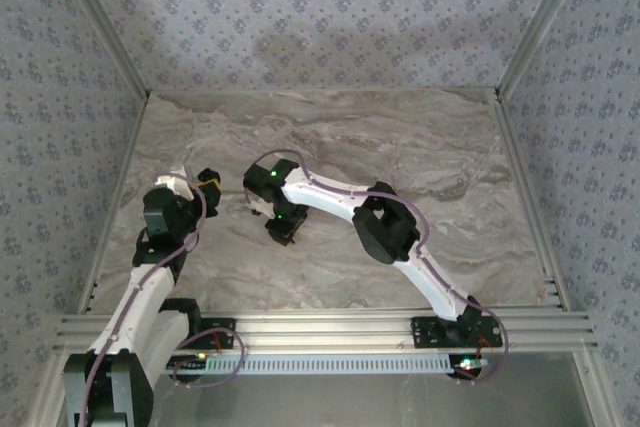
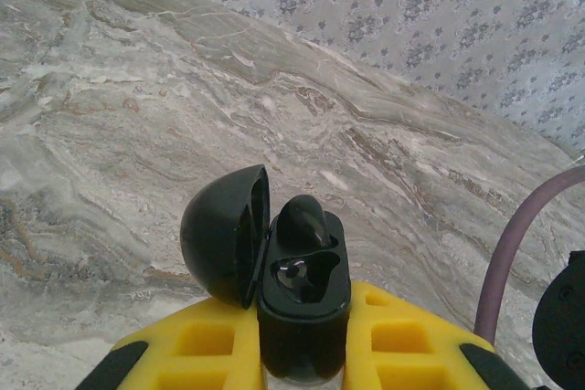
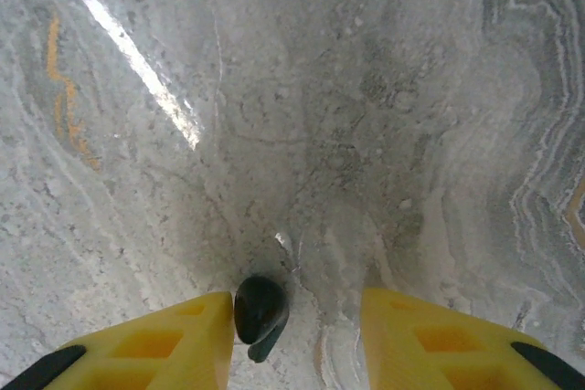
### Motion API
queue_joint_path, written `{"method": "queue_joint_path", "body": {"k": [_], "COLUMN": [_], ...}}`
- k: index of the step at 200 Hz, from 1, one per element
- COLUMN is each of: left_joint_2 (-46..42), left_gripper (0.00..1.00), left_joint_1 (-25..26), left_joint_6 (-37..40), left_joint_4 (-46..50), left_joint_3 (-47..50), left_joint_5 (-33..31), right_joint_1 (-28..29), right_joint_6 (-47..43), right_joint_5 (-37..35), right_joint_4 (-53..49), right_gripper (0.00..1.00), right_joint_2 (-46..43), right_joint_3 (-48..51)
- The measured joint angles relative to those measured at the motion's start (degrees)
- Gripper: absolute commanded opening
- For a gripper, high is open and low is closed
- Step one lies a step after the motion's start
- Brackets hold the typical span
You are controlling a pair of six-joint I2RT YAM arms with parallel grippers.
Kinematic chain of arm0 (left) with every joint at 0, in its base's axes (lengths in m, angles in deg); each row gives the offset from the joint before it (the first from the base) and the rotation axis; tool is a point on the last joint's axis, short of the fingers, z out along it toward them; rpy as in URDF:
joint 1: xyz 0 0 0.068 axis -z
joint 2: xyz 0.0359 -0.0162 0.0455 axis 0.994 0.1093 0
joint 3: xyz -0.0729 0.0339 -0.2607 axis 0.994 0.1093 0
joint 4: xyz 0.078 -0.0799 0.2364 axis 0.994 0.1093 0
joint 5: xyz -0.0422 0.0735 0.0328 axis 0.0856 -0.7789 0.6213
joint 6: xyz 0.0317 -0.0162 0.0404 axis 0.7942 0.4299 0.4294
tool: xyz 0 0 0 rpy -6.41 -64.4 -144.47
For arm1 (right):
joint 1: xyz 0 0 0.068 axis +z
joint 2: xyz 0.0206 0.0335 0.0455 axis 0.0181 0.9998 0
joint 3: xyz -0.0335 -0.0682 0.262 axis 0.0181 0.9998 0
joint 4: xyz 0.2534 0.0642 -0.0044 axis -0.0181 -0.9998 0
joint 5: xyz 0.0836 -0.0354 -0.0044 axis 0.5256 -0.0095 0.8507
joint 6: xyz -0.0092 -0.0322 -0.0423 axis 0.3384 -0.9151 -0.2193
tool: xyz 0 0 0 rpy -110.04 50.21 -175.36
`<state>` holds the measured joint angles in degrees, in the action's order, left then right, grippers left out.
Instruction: Insert the wireless bluetooth earbuds into the charging case
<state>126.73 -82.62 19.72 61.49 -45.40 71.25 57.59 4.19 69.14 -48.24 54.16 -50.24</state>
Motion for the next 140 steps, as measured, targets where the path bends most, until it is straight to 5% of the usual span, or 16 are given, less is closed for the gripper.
{"method": "queue_joint_path", "body": {"k": [140], "left_joint_2": [-0.52], "left_gripper": [0.16], "left_joint_1": [-0.04], "left_joint_6": [-0.37], "left_joint_4": [-0.02], "left_joint_3": [0.02], "left_joint_5": [0.00], "right_joint_1": [0.00], "right_joint_6": [3.87], "right_joint_5": [0.00], "right_joint_4": [0.70], "right_gripper": [0.34], "right_joint_2": [0.02], "right_joint_3": [0.17]}}
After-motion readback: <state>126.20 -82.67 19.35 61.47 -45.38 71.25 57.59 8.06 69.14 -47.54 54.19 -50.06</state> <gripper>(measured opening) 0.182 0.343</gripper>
